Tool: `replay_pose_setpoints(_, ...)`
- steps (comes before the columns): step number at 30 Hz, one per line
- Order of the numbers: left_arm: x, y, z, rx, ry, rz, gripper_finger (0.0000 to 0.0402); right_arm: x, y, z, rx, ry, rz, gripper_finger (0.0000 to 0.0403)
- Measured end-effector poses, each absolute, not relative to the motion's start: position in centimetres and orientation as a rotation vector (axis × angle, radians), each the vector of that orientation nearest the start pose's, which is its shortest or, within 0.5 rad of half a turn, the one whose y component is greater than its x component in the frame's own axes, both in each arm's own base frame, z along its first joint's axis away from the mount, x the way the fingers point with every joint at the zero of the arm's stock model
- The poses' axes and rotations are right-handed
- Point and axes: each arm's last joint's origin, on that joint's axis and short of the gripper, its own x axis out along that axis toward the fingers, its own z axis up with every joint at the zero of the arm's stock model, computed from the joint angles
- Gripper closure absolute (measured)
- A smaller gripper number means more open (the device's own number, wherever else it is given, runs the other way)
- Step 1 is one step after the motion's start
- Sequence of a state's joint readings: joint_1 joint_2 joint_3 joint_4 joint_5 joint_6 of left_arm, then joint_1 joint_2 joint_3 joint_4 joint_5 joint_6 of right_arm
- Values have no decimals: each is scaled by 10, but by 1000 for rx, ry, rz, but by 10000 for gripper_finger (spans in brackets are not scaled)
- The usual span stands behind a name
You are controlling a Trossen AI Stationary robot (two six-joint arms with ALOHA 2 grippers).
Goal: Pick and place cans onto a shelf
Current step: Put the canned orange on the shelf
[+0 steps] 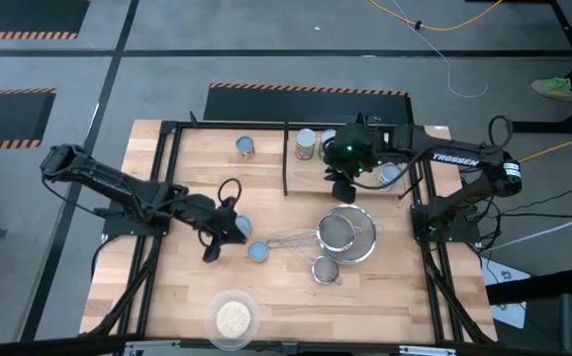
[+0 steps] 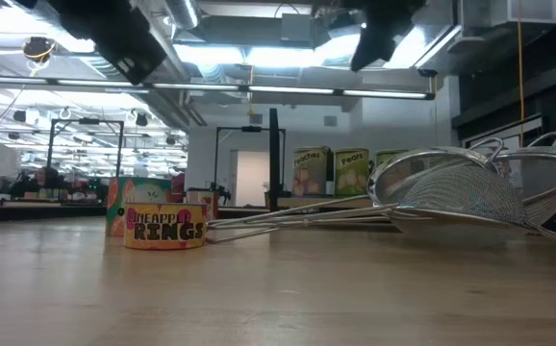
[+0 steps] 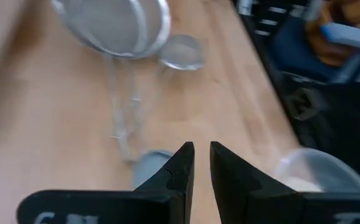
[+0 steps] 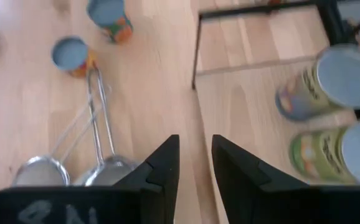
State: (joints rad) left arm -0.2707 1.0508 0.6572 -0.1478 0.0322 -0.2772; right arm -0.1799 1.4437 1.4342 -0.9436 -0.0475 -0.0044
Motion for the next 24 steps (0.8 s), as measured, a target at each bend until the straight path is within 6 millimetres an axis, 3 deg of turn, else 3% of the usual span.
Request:
replay_pose_setpoints(5,210,-68,244,-276,593,-235,350,286,-46,346,93,925,-105,304)
replay_pose_setpoints(12,211,-68,243,-293,597,-209,301,287,-43,346,117,918,-43,304)
replay_pose_setpoints(24,210,-60,212,-89,806,60,286,287,-43,346,124,913,-28,304)
